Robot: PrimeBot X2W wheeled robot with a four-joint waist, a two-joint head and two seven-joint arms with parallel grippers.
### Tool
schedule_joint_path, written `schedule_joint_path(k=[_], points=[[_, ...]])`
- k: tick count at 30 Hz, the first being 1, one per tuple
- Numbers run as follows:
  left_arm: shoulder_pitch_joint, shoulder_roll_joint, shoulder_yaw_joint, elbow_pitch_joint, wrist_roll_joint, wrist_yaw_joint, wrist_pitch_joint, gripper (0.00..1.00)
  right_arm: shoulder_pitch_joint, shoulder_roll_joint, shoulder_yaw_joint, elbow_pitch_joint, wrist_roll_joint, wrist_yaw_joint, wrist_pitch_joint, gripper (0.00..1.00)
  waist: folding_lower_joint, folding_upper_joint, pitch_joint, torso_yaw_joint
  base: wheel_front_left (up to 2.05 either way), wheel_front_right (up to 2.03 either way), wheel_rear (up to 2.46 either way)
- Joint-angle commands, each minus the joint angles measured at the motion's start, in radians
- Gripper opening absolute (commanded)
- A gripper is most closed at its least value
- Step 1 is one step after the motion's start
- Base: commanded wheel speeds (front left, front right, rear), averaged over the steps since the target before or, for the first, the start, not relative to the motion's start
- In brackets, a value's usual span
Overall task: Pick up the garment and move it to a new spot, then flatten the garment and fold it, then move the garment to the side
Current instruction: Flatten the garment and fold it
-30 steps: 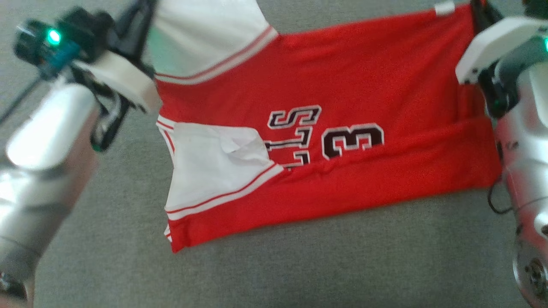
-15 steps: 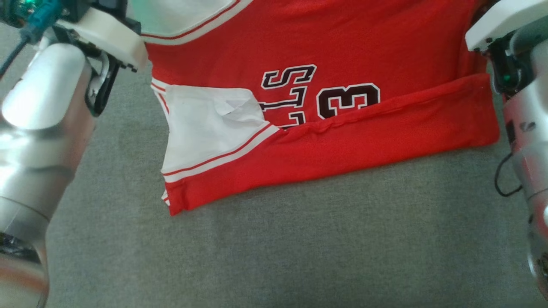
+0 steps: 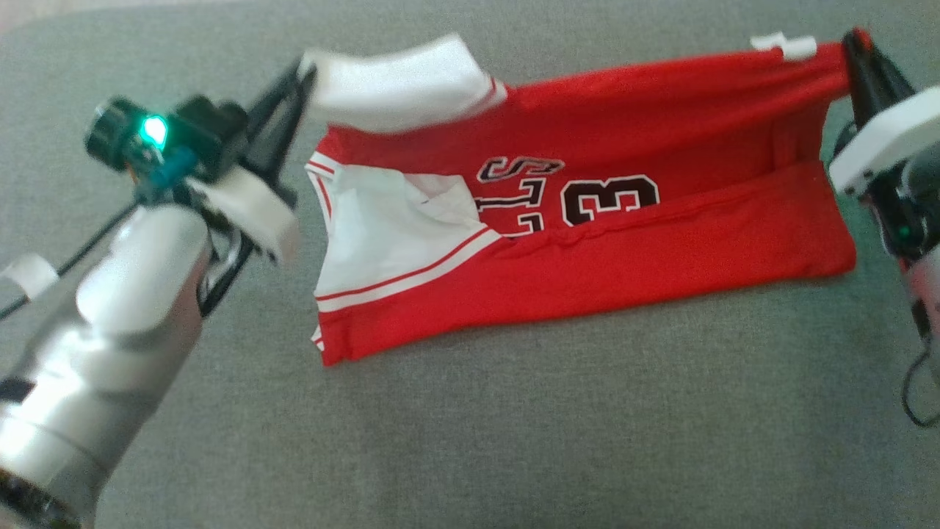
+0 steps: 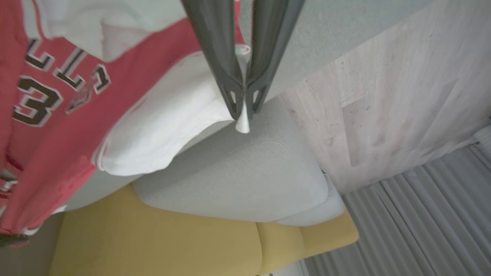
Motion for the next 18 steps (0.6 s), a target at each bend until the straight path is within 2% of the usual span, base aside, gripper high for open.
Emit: schedule_joint_path(k=[1, 11, 18], points=[[0.001, 0.063, 0.012, -0.045, 0.001, -0.008, 0.019, 0.00, 0.025, -0.035, 0.029, -0.043, 0.026, -0.001, 0.015, 0.00, 0.0001, 0.0000, -0.031, 0.010, 0.00, 0.00, 0.00], [0.186, 0.172, -0.069, -0.259, -0.063, -0.024, 0.208, 0.00, 0.189, -0.156, 0.172, -0.110, 0.145, -0.001, 0.171, 0.00, 0.0001, 0.0000, -0.097, 0.025, 0.00, 0.00, 0.00], [0.237, 0.215, -0.089, -0.356, -0.089, -0.013, 0.284, 0.00, 0.225, -0.208, 0.231, -0.131, 0.168, -0.001, 0.227, 0.00, 0.0001, 0.0000, -0.108, 0.024, 0.00, 0.00, 0.00]])
